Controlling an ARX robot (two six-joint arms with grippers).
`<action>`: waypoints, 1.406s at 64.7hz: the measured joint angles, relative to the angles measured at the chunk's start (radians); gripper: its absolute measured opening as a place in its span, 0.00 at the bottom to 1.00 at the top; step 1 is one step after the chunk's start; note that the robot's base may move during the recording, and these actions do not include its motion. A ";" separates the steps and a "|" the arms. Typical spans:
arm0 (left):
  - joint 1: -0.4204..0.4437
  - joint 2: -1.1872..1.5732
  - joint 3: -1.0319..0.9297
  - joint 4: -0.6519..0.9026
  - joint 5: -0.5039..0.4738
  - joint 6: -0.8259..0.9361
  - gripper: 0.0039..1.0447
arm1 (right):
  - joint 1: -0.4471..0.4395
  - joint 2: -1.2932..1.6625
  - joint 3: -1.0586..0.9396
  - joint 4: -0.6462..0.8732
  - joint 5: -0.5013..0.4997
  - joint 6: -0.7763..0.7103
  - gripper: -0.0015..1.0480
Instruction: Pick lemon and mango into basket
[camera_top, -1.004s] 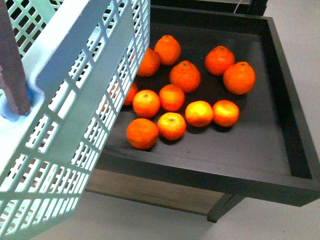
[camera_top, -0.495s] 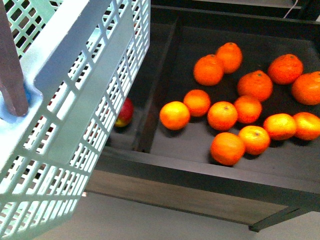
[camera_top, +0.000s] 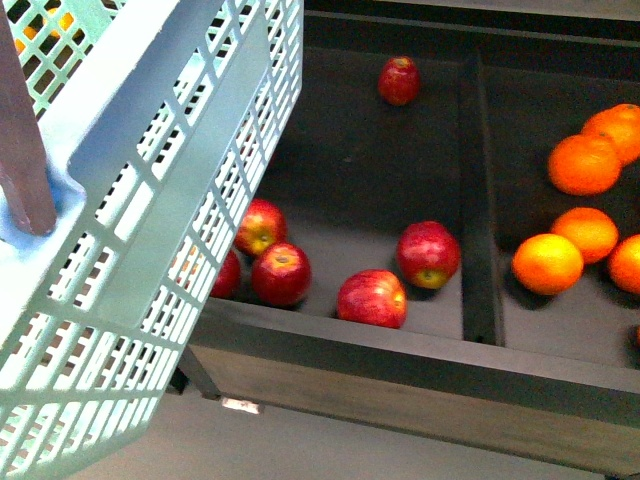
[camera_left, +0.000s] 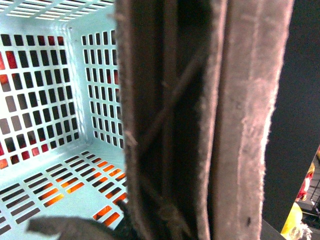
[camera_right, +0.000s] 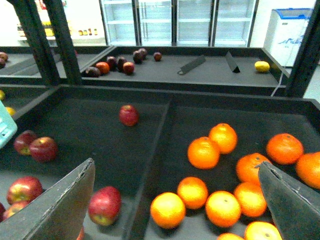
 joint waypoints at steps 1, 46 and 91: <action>0.000 0.000 0.000 0.000 0.000 0.000 0.14 | 0.000 0.000 0.000 0.000 0.002 0.000 0.92; 0.001 0.000 0.000 0.000 -0.003 0.003 0.14 | 0.000 0.001 0.000 0.001 0.001 0.000 0.92; 0.002 0.000 0.002 0.000 -0.005 0.003 0.14 | 0.000 -0.001 0.000 0.002 0.003 -0.001 0.92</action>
